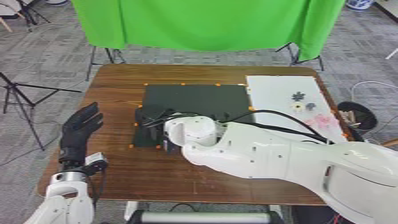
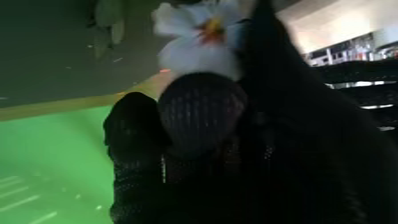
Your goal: Arrange flowers
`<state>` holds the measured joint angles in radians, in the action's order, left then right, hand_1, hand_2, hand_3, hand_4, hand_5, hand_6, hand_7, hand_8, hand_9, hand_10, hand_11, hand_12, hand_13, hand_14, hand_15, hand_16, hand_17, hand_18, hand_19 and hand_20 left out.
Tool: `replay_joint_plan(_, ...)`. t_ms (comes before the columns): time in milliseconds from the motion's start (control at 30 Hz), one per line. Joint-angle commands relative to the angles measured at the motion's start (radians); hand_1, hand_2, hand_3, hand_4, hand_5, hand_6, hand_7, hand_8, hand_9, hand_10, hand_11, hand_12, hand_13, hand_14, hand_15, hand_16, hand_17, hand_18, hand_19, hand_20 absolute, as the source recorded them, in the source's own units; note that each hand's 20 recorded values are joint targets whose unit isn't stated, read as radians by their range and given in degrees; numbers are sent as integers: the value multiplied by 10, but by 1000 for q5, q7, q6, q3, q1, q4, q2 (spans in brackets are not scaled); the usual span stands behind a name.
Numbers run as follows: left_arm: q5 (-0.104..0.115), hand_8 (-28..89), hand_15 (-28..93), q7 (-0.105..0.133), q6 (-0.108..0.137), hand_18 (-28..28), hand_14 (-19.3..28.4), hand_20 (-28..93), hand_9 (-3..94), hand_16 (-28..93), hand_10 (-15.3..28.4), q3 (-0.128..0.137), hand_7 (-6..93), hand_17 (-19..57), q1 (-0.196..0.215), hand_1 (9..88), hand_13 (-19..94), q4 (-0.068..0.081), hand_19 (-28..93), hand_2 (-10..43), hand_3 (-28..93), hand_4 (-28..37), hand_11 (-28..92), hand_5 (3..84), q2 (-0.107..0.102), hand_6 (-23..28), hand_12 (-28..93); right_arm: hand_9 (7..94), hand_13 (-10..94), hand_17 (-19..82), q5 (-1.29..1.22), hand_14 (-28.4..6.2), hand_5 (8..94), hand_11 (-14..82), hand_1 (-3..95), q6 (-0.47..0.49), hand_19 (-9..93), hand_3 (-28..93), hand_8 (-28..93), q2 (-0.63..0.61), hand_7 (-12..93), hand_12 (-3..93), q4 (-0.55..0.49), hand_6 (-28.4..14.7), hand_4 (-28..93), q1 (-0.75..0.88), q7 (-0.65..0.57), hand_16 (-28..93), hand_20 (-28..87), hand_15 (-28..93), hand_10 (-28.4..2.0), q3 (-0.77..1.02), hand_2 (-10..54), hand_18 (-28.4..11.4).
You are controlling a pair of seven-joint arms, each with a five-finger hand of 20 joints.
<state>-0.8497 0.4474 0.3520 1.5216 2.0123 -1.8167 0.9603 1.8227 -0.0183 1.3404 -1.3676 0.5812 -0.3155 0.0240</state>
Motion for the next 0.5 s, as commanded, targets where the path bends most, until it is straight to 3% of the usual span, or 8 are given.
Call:
replay_joint_plan(33,7,-101,186,8,-15,94,122,223,333,11,97,4,229,123,15,486,327,-4,109,-67,663,-51,213,406,8,0,127,699,869,619,-8,-34,649,125,471,67,932,769,-53,-5,238,153,-33,54,-205,-16,-13,285,508,603,-113,24,-95,-112)
replay_joint_plan(233,7,-102,189,8,-14,95,126,219,337,11,100,9,233,121,24,478,328,-9,107,-74,671,-61,213,410,8,2,128,667,857,608,15,-33,624,110,436,133,932,790,-133,-13,221,156,-47,60,-213,-26,-1,280,516,608,-118,40,-95,-117)
replay_joint_plan(500,5,-106,196,6,-12,96,128,214,340,9,99,13,241,118,27,473,331,-11,107,-82,683,-71,220,413,8,0,127,639,846,592,80,-32,588,96,434,109,932,772,-122,-19,204,162,-42,51,-226,-52,10,278,520,611,-121,28,-95,-120)
